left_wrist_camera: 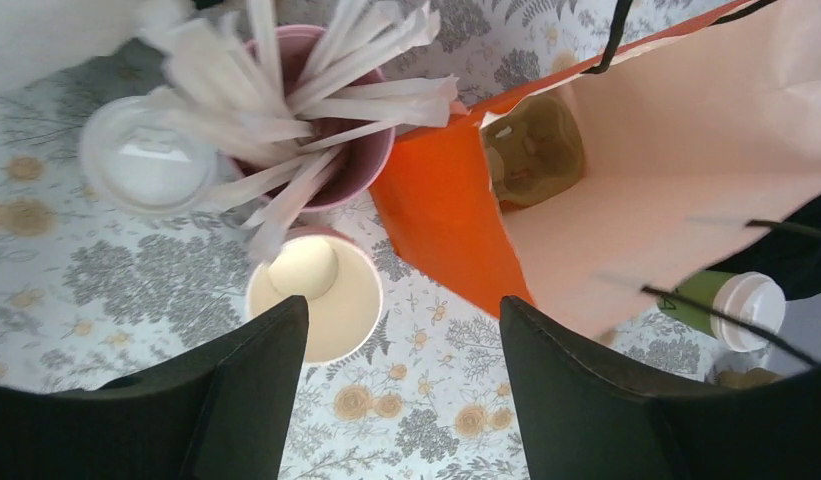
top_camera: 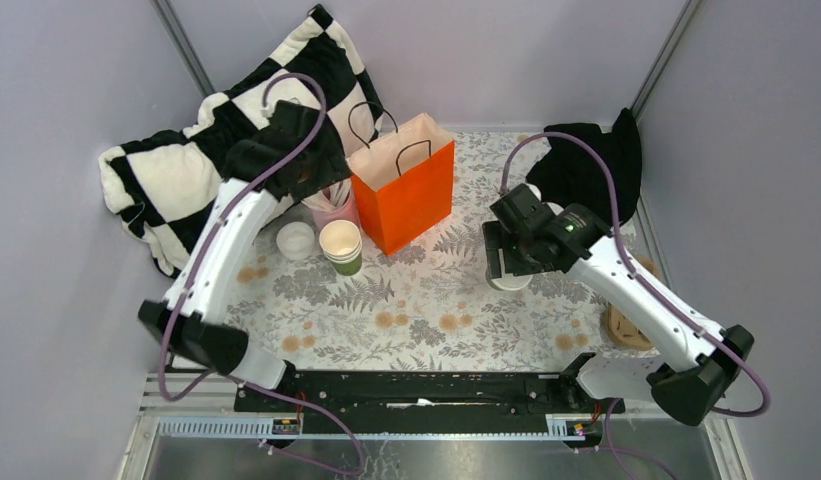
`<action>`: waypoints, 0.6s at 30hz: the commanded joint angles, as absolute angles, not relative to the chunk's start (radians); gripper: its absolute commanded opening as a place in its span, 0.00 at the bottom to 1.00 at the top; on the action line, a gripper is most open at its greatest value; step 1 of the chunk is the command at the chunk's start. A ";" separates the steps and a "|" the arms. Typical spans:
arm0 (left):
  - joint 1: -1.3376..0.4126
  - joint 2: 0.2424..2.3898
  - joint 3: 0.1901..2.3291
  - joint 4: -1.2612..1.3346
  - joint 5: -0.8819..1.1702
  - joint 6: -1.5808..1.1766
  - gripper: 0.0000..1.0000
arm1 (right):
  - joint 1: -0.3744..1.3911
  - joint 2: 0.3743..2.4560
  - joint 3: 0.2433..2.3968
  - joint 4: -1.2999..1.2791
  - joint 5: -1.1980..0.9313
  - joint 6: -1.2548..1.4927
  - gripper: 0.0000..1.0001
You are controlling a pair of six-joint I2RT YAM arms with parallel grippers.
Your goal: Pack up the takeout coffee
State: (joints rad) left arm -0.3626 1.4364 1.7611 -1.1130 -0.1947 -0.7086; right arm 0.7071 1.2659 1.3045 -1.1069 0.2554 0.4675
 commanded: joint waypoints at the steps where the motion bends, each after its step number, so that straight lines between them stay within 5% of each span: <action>1: -0.359 1.510 1.817 -0.998 -0.108 -0.709 0.73 | 0.714 1.212 1.372 -1.144 0.317 0.443 0.77; 10: -0.449 1.638 1.846 -0.986 -0.230 -0.726 0.68 | 0.713 1.165 1.436 -1.198 0.355 0.419 0.76; 18: -0.473 1.548 1.881 -1.022 -0.373 -0.731 0.66 | 0.713 1.159 1.429 -1.198 0.357 0.407 0.76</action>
